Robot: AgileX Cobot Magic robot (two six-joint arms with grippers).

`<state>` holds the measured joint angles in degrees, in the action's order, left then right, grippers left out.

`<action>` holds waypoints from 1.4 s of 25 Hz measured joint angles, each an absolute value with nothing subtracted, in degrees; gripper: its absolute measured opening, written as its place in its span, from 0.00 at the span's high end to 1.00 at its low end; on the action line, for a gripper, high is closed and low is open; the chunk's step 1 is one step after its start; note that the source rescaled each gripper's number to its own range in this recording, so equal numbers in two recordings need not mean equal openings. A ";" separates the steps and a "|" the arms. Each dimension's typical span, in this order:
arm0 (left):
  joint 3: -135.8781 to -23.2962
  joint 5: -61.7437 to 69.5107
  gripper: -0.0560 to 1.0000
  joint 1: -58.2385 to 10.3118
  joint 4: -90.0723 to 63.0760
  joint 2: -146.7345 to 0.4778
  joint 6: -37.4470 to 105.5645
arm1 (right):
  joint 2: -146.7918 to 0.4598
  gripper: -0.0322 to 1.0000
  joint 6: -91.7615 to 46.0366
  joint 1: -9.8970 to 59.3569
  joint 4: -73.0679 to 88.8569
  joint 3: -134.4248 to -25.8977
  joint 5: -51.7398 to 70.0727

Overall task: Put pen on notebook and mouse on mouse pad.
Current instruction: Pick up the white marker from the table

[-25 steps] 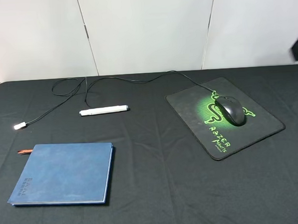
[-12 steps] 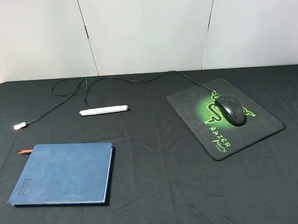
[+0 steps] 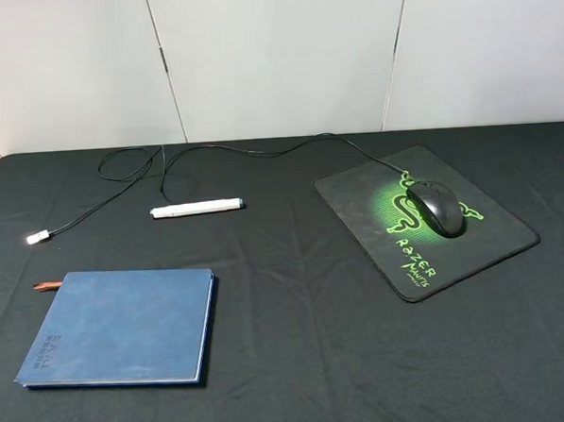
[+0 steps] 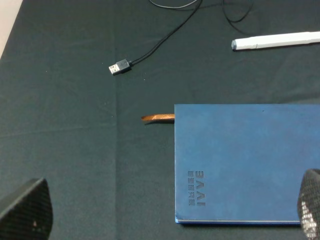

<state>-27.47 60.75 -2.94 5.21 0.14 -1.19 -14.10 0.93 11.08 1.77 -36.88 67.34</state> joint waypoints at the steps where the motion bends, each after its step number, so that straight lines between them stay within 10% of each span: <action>1: -27.47 60.75 0.02 -2.94 5.21 0.14 -1.19 | -12.49 0.00 0.93 10.70 1.77 -35.66 66.71; 11: -27.47 60.75 0.02 -2.94 5.21 0.14 -1.19 | 0.27 0.00 0.99 -1.57 1.11 -28.70 60.27; 35: -27.47 60.75 0.02 -2.94 5.21 0.14 -1.19 | 0.27 0.00 0.99 -2.23 0.98 -28.04 59.10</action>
